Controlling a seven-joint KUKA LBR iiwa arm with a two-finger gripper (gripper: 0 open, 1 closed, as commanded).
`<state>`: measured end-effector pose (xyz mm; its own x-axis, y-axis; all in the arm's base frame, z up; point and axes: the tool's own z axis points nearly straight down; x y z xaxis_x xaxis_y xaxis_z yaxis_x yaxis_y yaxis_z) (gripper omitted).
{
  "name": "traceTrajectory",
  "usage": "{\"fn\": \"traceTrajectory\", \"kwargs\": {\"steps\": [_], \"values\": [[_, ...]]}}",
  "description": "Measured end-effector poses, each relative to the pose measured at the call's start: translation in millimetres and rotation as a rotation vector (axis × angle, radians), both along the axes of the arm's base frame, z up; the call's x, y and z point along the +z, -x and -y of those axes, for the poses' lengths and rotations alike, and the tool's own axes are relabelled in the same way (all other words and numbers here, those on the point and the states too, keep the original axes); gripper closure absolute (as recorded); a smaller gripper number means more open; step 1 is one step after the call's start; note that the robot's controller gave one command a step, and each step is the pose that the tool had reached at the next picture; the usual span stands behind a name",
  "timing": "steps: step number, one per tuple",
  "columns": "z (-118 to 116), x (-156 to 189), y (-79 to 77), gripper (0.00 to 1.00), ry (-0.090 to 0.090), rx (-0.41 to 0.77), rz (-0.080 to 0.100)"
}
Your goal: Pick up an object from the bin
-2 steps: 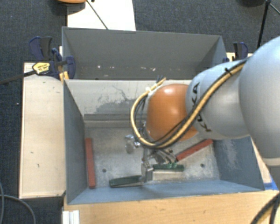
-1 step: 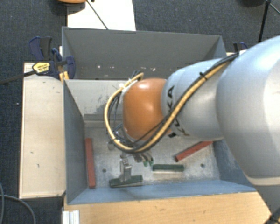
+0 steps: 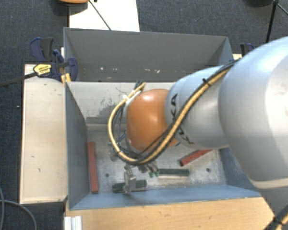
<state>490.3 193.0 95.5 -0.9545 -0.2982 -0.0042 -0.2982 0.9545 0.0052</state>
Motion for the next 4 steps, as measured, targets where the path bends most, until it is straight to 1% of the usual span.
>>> {"fn": "traceTrajectory", "kwargs": {"steps": [1, 2, 3, 4], "values": [[23.3, -18.4, 4.7, 0.0, 0.006, 0.21, 0.006], [0.6, -22.2, 11.1, 1.0, 0.006, 0.708, 0.01], [0.7, -22.3, 11.1, 1.0, 0.006, 0.706, 0.01], [-4.9, 128.5, -2.1, 1.0, 0.006, 0.725, 0.004]]}}
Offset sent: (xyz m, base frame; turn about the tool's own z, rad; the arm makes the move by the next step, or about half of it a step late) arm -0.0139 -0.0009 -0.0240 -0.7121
